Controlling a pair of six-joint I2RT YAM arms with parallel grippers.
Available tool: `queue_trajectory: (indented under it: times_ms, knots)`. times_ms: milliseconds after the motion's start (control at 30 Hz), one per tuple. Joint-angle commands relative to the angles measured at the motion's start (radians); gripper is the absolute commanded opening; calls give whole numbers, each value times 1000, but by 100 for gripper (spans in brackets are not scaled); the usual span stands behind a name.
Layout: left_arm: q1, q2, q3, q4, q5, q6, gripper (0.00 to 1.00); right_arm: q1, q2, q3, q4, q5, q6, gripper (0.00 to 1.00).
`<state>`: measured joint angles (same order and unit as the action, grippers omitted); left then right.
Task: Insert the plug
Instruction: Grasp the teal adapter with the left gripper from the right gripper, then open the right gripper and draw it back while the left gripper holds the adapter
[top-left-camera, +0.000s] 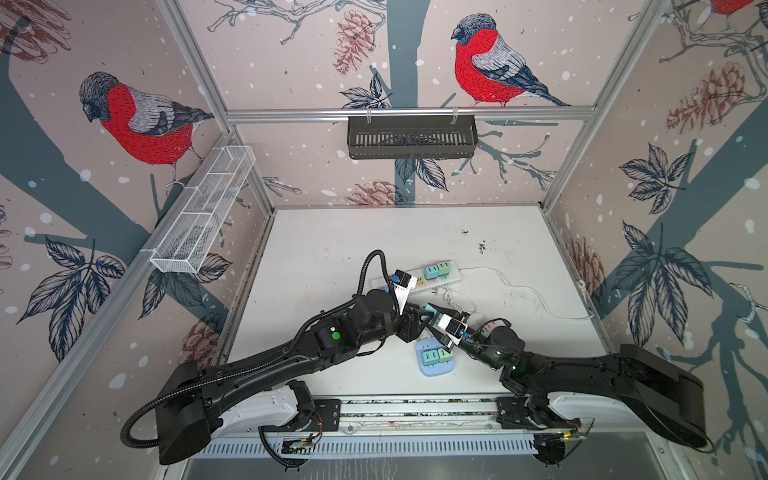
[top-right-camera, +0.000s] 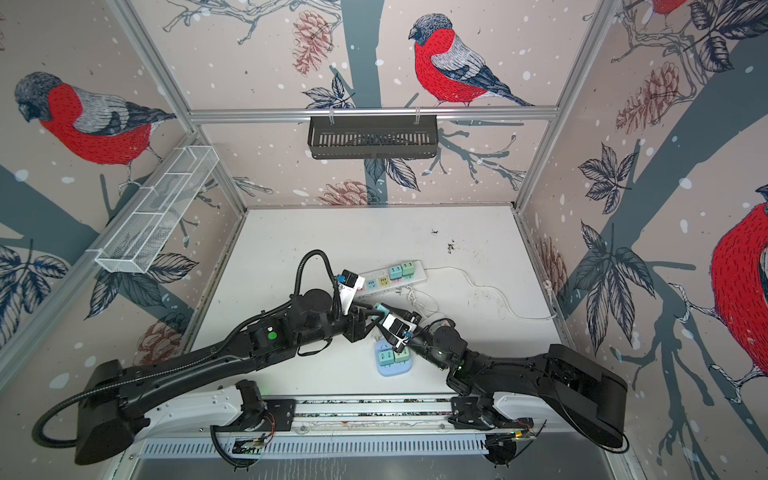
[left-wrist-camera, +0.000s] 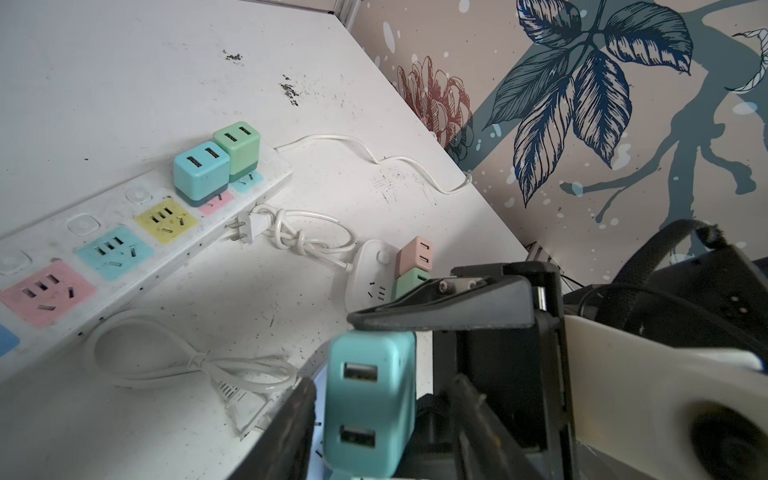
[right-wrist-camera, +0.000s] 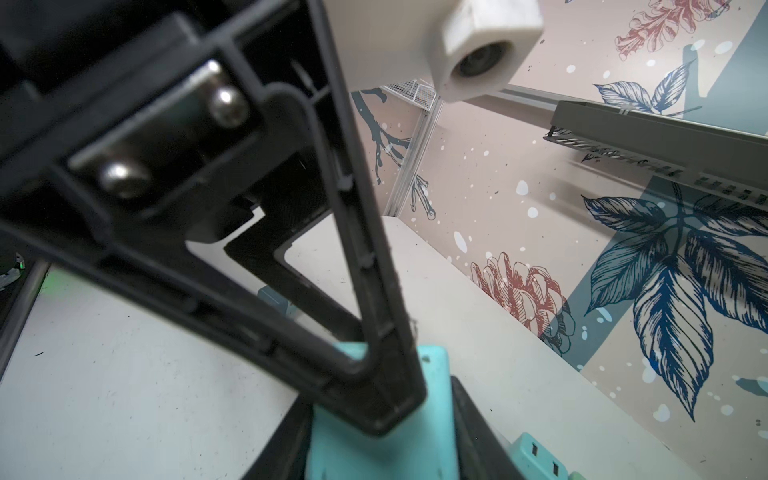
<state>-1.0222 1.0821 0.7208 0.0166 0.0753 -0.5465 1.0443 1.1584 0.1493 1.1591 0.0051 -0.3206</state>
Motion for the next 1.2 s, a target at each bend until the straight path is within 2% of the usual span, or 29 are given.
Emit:
queue_trajectory:
  times_ms: [0,100,200,400,433,533,567,600,700,833,900,1033,1167]
  knots:
    - [-1,16,14,43,2,0,51,6,-9,6,39,-8,-16,0]
    - [-3,35,25,38,10,0,46,8,-18,4,32,-17,-11,0]
    - [-4,48,26,57,28,0,35,9,-17,5,31,-22,-12,0]
    - [-4,67,29,78,71,14,2,10,-26,0,39,-20,-7,2]
    - [-4,67,31,76,63,18,0,10,-30,-2,39,-22,-2,8]
    - [-2,61,34,47,-1,12,0,5,-44,-4,39,-11,29,45]
    - [-3,56,39,30,-29,10,0,2,-45,-5,36,-11,35,68]
    - [-1,49,40,15,-62,16,0,-1,-49,-5,28,-15,35,100]
    - [24,9,40,-21,-126,37,0,-16,-64,2,-16,-8,49,100]
    - [127,-77,12,-50,-166,59,0,-60,-106,-7,-36,0,105,100]
    - [159,-128,-1,-67,-220,81,0,-87,-134,-14,-49,-4,145,100]
    - [173,-232,-26,-90,-384,124,0,-126,-209,-41,-68,6,194,100]
    - [173,-314,-69,-58,-423,203,0,-138,-301,-83,-78,101,237,100]
